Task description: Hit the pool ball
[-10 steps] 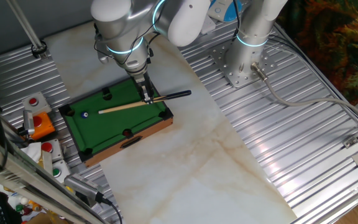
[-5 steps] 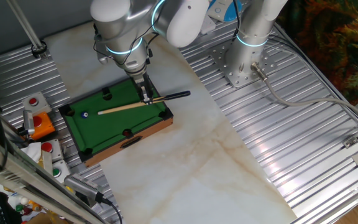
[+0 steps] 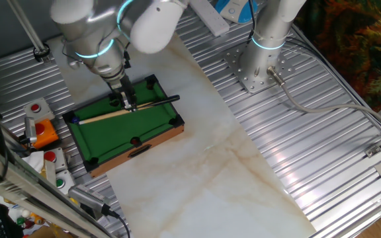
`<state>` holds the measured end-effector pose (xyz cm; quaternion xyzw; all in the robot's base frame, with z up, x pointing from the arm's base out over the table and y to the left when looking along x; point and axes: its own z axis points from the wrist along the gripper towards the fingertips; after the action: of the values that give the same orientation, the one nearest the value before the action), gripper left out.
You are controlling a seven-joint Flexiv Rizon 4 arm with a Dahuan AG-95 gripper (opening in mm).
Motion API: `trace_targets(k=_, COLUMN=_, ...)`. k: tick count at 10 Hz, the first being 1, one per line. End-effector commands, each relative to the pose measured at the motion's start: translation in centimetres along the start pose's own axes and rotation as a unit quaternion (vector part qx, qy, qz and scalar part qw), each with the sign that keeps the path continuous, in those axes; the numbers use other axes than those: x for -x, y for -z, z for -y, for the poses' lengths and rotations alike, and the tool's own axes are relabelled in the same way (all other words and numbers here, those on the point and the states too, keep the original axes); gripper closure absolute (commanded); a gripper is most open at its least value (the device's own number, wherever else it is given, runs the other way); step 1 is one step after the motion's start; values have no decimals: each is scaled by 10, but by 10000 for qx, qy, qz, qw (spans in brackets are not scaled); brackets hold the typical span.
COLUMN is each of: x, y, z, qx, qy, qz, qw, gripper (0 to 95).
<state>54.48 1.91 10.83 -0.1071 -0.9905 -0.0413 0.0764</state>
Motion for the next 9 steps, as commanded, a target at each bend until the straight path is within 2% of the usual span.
trace_targets(k=1, x=-6, y=-2, z=2, qx=-3, qy=-20, qz=33, qw=10000, gripper=950)
trace_targets(k=5, x=-16, y=-6, z=4, qx=-20, qy=9, qz=30, qw=10000, gripper=950)
trace_targets(k=6, x=-24, y=-11, z=4, qx=-23, qy=10, qz=50, qw=10000, gripper=950)
trace_targets(k=9, x=-35, y=-15, z=5, qx=-31, qy=6, qz=60, qw=10000, gripper=950)
